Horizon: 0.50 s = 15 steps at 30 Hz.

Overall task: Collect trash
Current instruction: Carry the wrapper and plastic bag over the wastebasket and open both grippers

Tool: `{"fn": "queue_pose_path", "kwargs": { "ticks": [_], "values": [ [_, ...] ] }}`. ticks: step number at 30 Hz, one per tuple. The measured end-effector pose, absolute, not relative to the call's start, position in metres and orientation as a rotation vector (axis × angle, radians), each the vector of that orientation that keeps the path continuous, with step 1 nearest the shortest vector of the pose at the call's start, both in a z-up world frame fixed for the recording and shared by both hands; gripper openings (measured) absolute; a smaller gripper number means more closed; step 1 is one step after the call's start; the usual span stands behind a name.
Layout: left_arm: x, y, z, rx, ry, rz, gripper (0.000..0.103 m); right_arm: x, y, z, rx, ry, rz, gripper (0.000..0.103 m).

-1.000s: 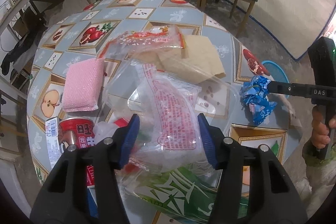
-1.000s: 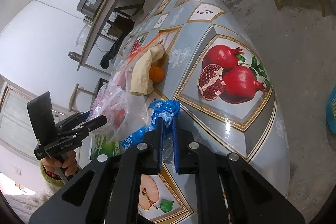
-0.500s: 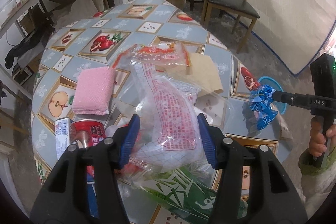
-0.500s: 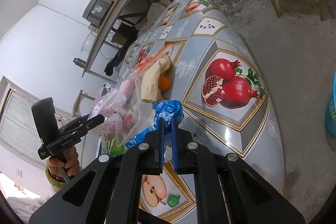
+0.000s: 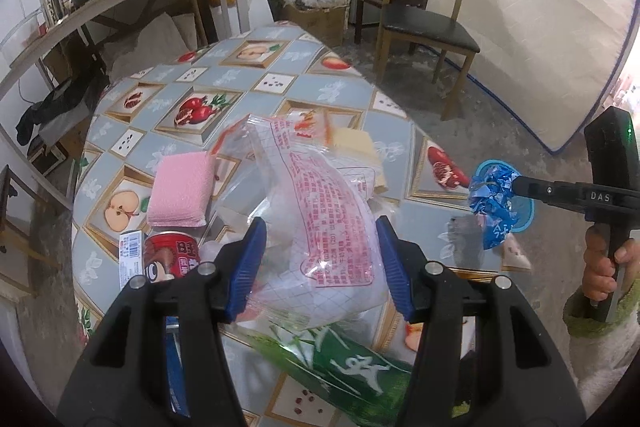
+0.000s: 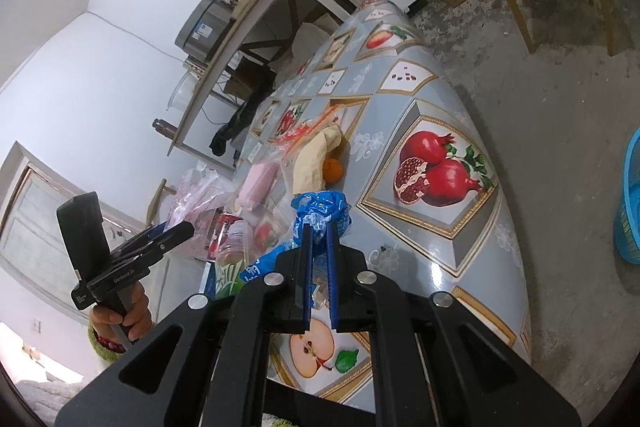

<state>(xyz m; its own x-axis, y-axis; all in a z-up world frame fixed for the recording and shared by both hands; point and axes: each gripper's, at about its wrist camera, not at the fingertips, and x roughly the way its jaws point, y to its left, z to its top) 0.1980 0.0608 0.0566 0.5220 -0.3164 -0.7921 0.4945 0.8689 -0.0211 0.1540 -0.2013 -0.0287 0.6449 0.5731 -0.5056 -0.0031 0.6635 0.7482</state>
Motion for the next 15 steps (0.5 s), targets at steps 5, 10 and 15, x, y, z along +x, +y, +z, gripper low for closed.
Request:
{"fn": "queue_pose_path", "kwargs": {
  "ticks": [5,10,15],
  "values": [
    [0.186,0.041,0.069,0.212,0.880,-0.521,0.053,0.134,-0.220,-0.017,0.801,0.766,0.348,0.007],
    [0.179,0.004,0.080,0.201,0.865,-0.595,0.053,0.102,-0.259,-0.004,0.810,0.697,0.270,0.007],
    [0.172,-0.059,0.086,0.207,0.865,-0.728,0.053,0.057,-0.314,0.003,0.831,0.634,0.128,0.007]
  ]
}}
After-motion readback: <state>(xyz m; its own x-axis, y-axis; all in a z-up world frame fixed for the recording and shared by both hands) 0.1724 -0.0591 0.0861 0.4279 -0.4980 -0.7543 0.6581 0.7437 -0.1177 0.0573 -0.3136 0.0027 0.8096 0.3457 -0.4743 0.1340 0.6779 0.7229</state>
